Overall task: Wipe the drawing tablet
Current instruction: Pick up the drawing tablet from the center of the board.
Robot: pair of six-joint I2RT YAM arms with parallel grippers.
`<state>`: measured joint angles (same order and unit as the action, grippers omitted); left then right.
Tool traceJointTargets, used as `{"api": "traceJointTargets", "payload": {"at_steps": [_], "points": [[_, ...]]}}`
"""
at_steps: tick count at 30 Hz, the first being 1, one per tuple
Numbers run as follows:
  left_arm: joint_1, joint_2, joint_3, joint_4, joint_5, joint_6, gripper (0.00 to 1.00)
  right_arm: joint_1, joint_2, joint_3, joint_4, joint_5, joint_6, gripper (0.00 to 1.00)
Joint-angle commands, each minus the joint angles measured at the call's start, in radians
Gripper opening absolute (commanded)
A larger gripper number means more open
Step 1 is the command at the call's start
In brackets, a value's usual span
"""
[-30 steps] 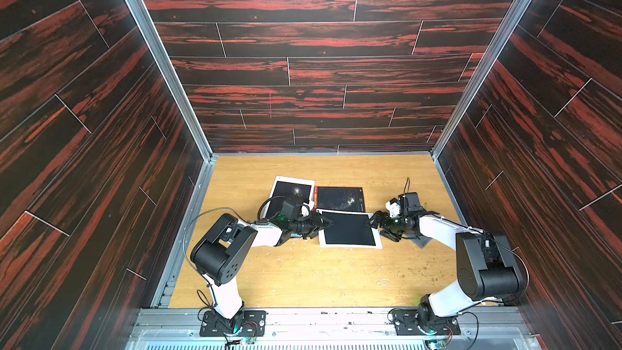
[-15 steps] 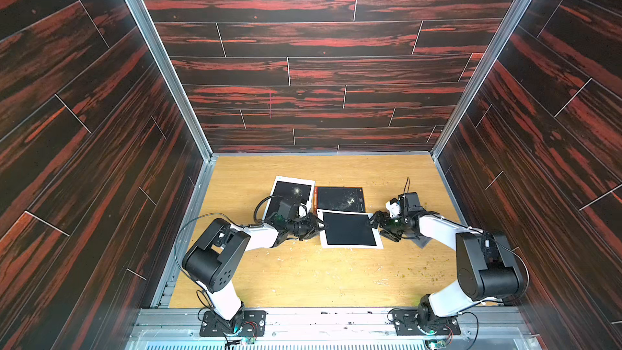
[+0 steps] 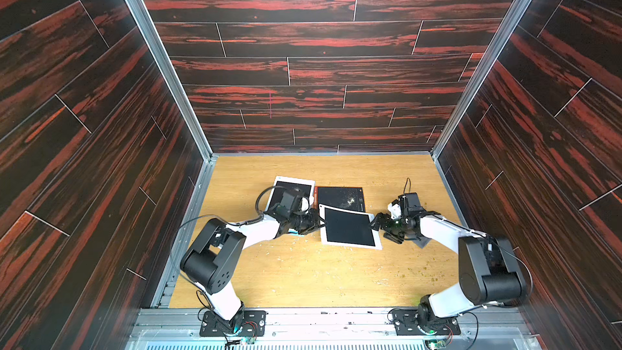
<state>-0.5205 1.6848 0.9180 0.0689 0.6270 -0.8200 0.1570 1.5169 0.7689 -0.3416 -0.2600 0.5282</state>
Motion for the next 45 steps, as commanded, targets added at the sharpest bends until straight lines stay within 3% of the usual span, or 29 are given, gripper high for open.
{"api": "traceJointTargets", "payload": {"at_steps": [1,7,11,15,19,21,24,26,29,34,37,40,45], "points": [[0.003,-0.07,0.068,-0.318,-0.132,0.214,0.0,0.001,-0.074,0.072,-0.113,0.163,-0.026,0.83],[0.003,-0.106,0.207,-0.445,-0.135,0.318,0.0,0.001,-0.179,0.142,-0.183,0.374,-0.041,0.84],[-0.002,-0.122,0.341,-0.569,-0.197,0.416,0.0,0.001,-0.234,0.152,-0.206,0.479,-0.012,0.85],[-0.003,-0.133,0.453,-0.63,-0.253,0.508,0.0,0.001,-0.266,0.13,-0.189,0.511,-0.002,0.85],[-0.021,-0.149,0.514,-0.6,-0.204,0.627,0.0,-0.001,-0.244,0.117,-0.188,0.546,0.012,0.86],[-0.054,-0.184,0.507,-0.56,-0.223,0.747,0.0,-0.002,-0.231,0.11,-0.178,0.548,0.011,0.86],[-0.113,-0.268,0.441,-0.475,-0.231,1.037,0.0,-0.004,-0.217,0.106,-0.166,0.553,0.013,0.87],[-0.144,-0.342,0.349,-0.381,-0.226,1.251,0.0,-0.012,-0.205,0.111,-0.166,0.55,0.02,0.88],[-0.148,-0.419,0.221,-0.227,-0.227,1.455,0.0,-0.044,-0.19,0.112,-0.164,0.519,0.026,0.89],[-0.168,-0.45,0.109,-0.264,-0.247,1.931,0.0,-0.129,-0.148,0.093,-0.143,0.432,0.046,0.89],[-0.178,-0.471,0.01,-0.212,-0.286,2.155,0.0,-0.172,-0.109,0.089,-0.129,0.401,0.067,0.89],[-0.188,-0.494,-0.107,-0.05,-0.285,2.275,0.0,-0.184,-0.064,0.103,-0.106,0.381,0.07,0.89],[-0.2,-0.496,-0.197,0.01,-0.23,2.458,0.0,-0.185,0.033,0.153,-0.119,0.424,0.088,0.89]]}}
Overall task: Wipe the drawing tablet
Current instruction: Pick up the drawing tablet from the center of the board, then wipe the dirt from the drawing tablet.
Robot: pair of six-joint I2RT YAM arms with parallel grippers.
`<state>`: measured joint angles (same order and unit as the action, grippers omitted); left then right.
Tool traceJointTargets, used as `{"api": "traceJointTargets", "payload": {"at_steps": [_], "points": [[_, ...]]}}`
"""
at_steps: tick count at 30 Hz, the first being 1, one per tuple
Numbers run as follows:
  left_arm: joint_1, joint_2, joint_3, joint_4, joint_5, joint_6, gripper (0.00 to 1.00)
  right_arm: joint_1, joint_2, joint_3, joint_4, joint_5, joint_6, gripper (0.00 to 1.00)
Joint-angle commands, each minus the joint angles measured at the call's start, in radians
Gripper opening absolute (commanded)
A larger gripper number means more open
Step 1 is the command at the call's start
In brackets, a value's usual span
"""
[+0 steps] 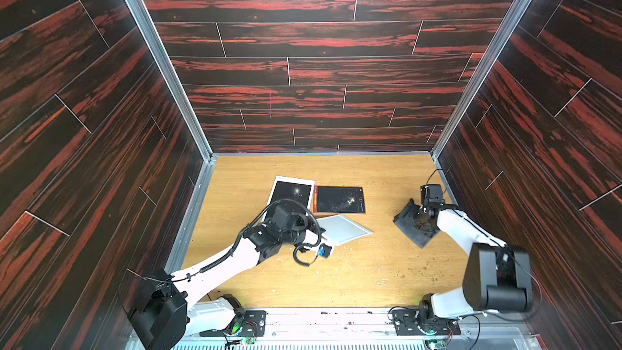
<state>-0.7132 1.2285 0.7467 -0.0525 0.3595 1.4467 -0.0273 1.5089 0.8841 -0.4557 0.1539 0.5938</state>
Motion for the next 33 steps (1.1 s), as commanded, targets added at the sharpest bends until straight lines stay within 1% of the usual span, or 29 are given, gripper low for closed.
{"api": "traceJointTargets", "payload": {"at_steps": [1,6,12,20,26,28,29,31,33], "points": [[-0.016,-0.04,-0.052,0.173,0.038,0.193,0.0,0.0,0.055,0.043,-0.008,0.019,0.023,0.89],[-0.047,-0.059,-0.144,0.311,0.034,0.195,0.0,-0.005,0.11,0.055,-0.022,0.074,0.024,0.89],[-0.095,-0.078,-0.251,0.423,0.015,0.206,0.0,-0.017,0.177,0.061,-0.015,0.043,0.028,0.88],[-0.169,-0.078,-0.257,0.351,0.033,0.209,0.0,-0.017,0.243,0.062,-0.027,0.02,0.014,0.83],[-0.218,-0.069,-0.27,0.336,0.031,0.221,0.0,-0.016,0.252,0.051,-0.028,-0.001,0.012,0.73],[-0.22,-0.065,-0.278,0.337,0.032,0.228,0.0,-0.016,0.25,0.049,-0.026,0.001,0.018,0.67],[-0.221,-0.062,-0.281,0.341,0.03,0.232,0.0,-0.017,0.251,0.047,-0.023,-0.003,0.018,0.61],[-0.229,-0.055,-0.284,0.349,0.027,0.234,0.0,-0.017,0.249,0.049,-0.019,-0.013,0.017,0.45],[-0.235,-0.041,-0.291,0.366,0.018,0.233,0.0,-0.017,0.241,0.048,-0.015,-0.022,0.014,0.2]]}}
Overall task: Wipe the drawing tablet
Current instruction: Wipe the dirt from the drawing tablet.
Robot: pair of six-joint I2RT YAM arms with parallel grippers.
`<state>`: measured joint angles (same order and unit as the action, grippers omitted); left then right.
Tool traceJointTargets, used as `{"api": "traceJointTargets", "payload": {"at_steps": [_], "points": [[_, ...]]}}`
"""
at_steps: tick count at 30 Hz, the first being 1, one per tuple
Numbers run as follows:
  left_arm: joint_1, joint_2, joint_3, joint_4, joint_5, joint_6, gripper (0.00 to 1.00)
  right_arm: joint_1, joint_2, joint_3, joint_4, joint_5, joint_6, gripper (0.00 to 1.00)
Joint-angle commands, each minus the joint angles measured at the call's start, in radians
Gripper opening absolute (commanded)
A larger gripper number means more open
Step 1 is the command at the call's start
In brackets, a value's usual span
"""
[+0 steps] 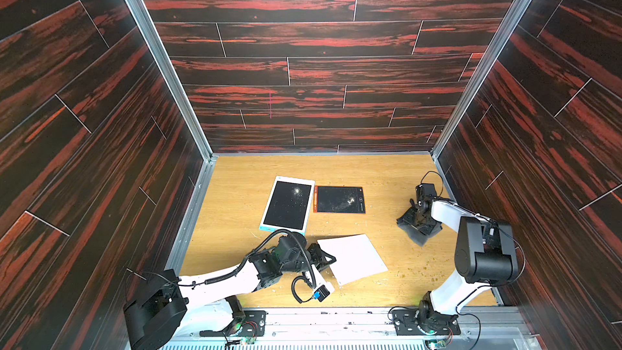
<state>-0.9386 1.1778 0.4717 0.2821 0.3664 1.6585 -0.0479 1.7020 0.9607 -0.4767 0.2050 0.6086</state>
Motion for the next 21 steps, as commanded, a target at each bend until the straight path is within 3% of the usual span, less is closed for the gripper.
{"api": "traceJointTargets", "payload": {"at_steps": [1,2,8,15,21], "points": [[-0.009,0.016,-0.018,0.035,0.008,0.024,0.0,0.005,0.041,-0.028,0.004,-0.075,-0.001,0.09],[-0.01,0.022,-0.018,0.03,0.006,0.027,0.0,0.004,0.026,-0.028,0.002,-0.077,-0.002,0.0],[-0.012,0.039,-0.015,0.008,-0.002,0.048,0.0,0.072,-0.208,-0.051,-0.012,-0.179,-0.063,0.0],[-0.012,0.056,-0.015,-0.003,-0.011,0.055,0.0,0.371,-0.464,-0.084,-0.037,-0.433,-0.172,0.0],[-0.012,0.072,-0.007,-0.012,-0.007,0.057,0.0,0.52,-0.551,-0.175,0.071,-0.863,-0.123,0.0]]}}
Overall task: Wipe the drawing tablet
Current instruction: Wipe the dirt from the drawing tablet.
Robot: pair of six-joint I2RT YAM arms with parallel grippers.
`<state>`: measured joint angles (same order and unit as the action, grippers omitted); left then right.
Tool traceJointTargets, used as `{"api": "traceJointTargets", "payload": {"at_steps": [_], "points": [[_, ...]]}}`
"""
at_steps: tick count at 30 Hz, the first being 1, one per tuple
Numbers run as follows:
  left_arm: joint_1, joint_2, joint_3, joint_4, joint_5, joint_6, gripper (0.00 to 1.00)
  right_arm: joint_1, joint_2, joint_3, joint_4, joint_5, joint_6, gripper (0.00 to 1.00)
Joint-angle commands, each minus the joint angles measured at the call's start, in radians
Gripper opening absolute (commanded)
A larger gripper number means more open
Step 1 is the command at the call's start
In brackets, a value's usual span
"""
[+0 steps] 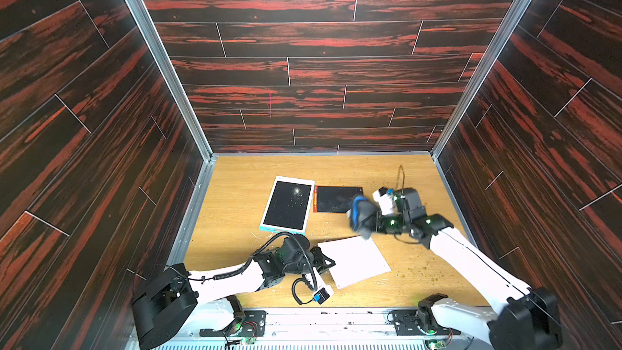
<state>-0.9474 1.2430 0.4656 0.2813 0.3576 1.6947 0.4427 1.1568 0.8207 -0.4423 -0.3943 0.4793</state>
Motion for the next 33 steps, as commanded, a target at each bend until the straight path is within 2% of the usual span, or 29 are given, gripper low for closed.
{"api": "traceJointTargets", "payload": {"at_steps": [1,3,6,9,11,13,16,19,28,30,32,33], "points": [[-0.004,0.007,-0.001,-0.012,-0.001,0.021,0.0,0.05,0.006,-0.042,0.059,-0.328,0.007,0.0],[-0.004,0.008,0.001,-0.015,-0.006,0.021,0.0,0.08,0.063,-0.042,0.068,-0.41,0.0,0.0],[-0.003,0.01,0.003,-0.019,-0.014,0.021,0.0,0.116,0.178,-0.031,0.056,-0.417,-0.006,0.0],[-0.005,0.011,0.005,-0.022,-0.028,0.02,0.0,0.14,0.24,-0.047,0.063,-0.387,0.0,0.0],[-0.005,0.007,0.005,-0.022,-0.03,0.019,0.0,0.14,0.268,-0.065,0.032,-0.322,-0.009,0.0],[-0.004,0.007,0.005,-0.022,-0.032,0.019,0.0,0.14,0.299,-0.075,-0.027,-0.197,-0.015,0.0],[-0.005,0.007,0.007,-0.021,-0.032,0.019,0.0,0.129,0.386,-0.074,-0.141,0.111,0.041,0.0],[-0.004,0.009,0.005,-0.014,-0.037,0.019,0.0,0.117,0.45,-0.055,-0.22,0.355,0.119,0.0],[-0.006,-0.013,0.002,-0.028,-0.047,0.022,0.0,0.116,0.426,0.038,-0.462,0.82,0.274,0.0],[-0.006,-0.014,0.003,-0.028,-0.048,0.022,0.0,0.118,0.407,0.049,-0.465,0.811,0.263,0.0],[-0.007,-0.014,0.004,-0.028,-0.05,0.022,0.0,0.126,0.38,0.043,-0.413,0.7,0.196,0.0],[-0.007,-0.013,0.005,-0.028,-0.05,0.023,0.0,0.134,0.363,0.035,-0.374,0.606,0.151,0.0]]}}
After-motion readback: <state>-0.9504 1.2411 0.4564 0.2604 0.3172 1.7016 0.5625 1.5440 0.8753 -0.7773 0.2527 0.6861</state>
